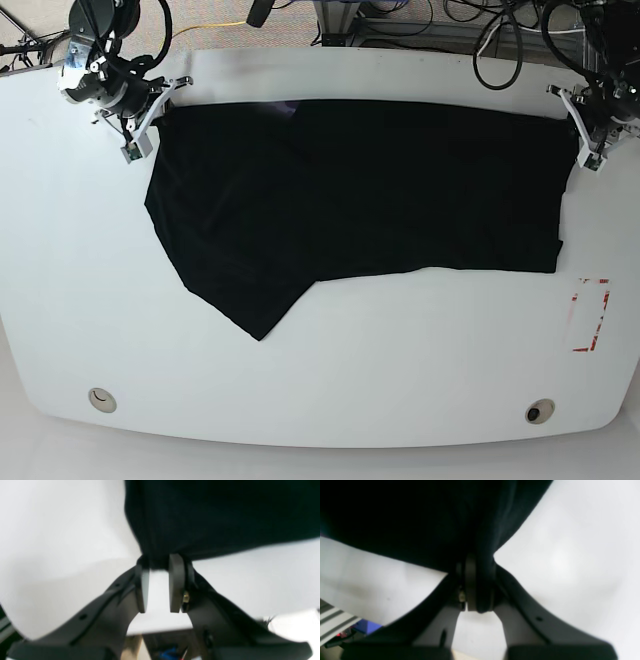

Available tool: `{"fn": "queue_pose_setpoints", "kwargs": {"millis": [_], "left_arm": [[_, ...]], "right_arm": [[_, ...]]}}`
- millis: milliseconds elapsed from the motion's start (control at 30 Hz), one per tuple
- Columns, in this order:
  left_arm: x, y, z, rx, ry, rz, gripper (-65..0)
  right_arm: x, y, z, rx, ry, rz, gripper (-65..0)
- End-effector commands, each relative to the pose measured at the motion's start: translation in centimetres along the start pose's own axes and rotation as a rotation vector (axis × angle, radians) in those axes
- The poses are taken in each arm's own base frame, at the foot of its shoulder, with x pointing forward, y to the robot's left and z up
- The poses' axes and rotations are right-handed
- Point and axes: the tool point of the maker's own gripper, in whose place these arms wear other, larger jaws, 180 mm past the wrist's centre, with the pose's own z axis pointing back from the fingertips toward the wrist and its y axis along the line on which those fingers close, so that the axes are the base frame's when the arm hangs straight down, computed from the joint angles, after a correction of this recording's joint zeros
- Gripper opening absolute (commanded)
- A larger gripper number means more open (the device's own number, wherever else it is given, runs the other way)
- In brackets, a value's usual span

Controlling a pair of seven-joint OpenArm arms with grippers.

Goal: Fold the T-shirt properly
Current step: 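Pull the T-shirt edge taut with both grippers, sliding it back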

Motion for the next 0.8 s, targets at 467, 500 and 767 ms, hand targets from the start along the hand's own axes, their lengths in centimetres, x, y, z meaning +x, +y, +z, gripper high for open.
{"fn": "queue_pose_setpoints", "kwargs": {"millis": [467,500,767], "left_arm": [[-1.2,0.5,2.5,0.052,0.016,-0.069,-54.2],[-1.0,0.5,2.6,0.056,0.009,-0.074,-54.2],[3.2,-0.3,3.0,0.075,-0.112,-0.055,-53.1]], "right_arm": [[-2.2,0.1,2.2,-0.025,0.055,0.091,-65.0],[-2.2,0.1,2.2,-0.023,0.053,0.088,-64.5],[-1.8,0.1,2.1,-0.025,0.041,0.079,-46.0]]}}
